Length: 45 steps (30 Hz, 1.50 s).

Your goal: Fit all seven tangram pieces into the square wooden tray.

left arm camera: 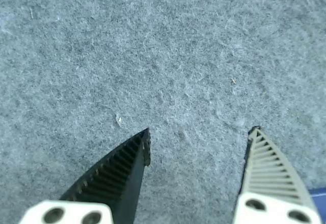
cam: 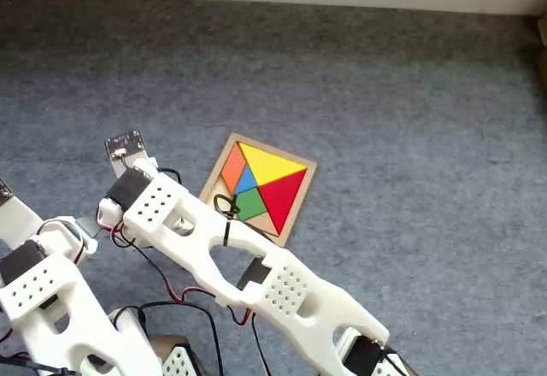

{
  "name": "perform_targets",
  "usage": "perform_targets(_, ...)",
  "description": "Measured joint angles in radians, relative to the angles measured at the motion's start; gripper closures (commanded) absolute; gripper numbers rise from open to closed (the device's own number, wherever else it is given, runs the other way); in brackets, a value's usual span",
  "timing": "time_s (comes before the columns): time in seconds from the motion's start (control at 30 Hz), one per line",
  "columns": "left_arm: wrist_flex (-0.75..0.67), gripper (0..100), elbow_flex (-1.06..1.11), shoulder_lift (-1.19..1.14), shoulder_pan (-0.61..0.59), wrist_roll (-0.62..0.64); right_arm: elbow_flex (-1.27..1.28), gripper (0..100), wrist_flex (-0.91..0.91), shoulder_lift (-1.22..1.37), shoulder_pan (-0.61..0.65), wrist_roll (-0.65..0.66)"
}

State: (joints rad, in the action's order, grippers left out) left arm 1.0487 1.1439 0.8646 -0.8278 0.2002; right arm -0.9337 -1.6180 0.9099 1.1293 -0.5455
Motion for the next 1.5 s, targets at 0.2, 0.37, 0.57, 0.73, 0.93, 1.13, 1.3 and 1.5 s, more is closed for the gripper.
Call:
perform_targets(0.2, 0.000, 70, 0.000, 0.000, 0.000, 0.000, -0.002, 70.9, 0.034, 0.014, 0.000, -0.068)
perform_targets(0.37, 0.000, 70, 0.000, 0.000, 0.000, 0.000, -0.018, 71.0, 0.038, 0.097, -0.002, -0.101)
perform_targets(0.57, -0.002, 70, 0.000, 0.002, 0.000, 0.000, -0.028, 80.6, 0.034, 0.103, -0.026, -0.118)
perform_targets(0.73, -0.002, 70, 0.000, 0.002, 0.000, 0.000, -0.028, 97.6, 0.018, 0.103, -0.057, -0.118)
perform_targets(0.93, -0.002, 70, 0.000, 0.002, 0.000, 0.000, -0.052, 99.2, -0.031, 0.104, -0.069, 0.003)
perform_targets(1.13, -0.002, 70, 0.000, 0.002, 0.000, 0.000, -0.258, 99.2, -0.123, 0.109, -0.061, 0.109)
perform_targets(1.3, -0.002, 70, 0.000, 0.002, 0.000, 0.000, -0.334, 99.3, -0.126, 0.109, -0.064, 0.199)
perform_targets(1.5, -0.002, 70, 0.000, 0.002, 0.000, 0.000, -0.334, 99.3, -0.126, 0.109, -0.098, 0.216)
